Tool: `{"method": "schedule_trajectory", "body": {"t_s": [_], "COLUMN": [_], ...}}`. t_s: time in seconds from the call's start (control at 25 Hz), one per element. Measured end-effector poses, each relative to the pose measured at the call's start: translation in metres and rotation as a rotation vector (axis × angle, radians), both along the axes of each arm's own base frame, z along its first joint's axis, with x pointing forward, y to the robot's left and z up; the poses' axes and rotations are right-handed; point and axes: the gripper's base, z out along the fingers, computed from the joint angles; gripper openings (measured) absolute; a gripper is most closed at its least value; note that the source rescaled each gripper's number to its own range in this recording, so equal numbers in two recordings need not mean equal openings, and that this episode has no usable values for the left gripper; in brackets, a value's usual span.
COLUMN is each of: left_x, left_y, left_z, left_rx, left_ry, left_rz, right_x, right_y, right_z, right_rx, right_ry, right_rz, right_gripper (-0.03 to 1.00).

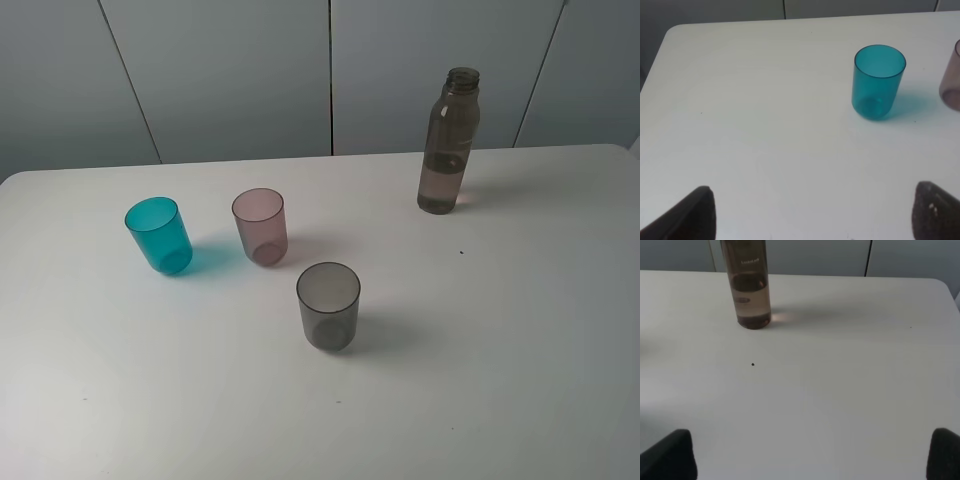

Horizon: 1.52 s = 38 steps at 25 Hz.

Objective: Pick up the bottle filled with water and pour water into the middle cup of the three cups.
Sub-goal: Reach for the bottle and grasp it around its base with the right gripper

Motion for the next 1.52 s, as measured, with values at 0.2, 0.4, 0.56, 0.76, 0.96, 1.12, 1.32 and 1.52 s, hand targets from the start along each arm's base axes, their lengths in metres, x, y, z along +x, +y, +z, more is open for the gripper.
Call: {"method": "schedule_trajectory", "body": {"t_s": [0.2, 0.4, 0.56, 0.76, 0.96, 1.12, 1.32, 1.52], "left_x": [0.0000, 0.0000, 0.0000, 0.0000, 0.0000, 0.0000, 0.0000, 0.0000], "left_y": [0.0000, 0.0000, 0.0000, 0.0000, 0.0000, 0.0000, 0.0000, 0.0000], "left_z": [0.0000, 0.0000, 0.0000, 0.0000, 0.0000, 0.0000, 0.0000, 0.0000], "left_rx": [0.000, -0.003, -0.003, -0.003, -0.003, -0.003, -0.003, -0.003], "left_ry": [0.000, 0.000, 0.000, 0.000, 0.000, 0.000, 0.000, 0.000], "left_rz": [0.000, 0.002, 0.002, 0.002, 0.002, 0.002, 0.002, 0.002], "right_x": [0.0000, 0.0000, 0.0000, 0.0000, 0.0000, 0.0000, 0.0000, 0.0000], "right_y": [0.0000, 0.0000, 0.0000, 0.0000, 0.0000, 0.0000, 0.0000, 0.0000], "right_z": [0.0000, 0.0000, 0.0000, 0.0000, 0.0000, 0.0000, 0.0000, 0.0000], "right_rx": [0.000, 0.000, 0.000, 0.000, 0.000, 0.000, 0.000, 0.000], "right_ry": [0.000, 0.000, 0.000, 0.000, 0.000, 0.000, 0.000, 0.000], "right_rz": [0.000, 0.000, 0.000, 0.000, 0.000, 0.000, 0.000, 0.000], "right_gripper": [1.00, 1.00, 1.00, 1.00, 1.00, 1.00, 1.00, 1.00]}}
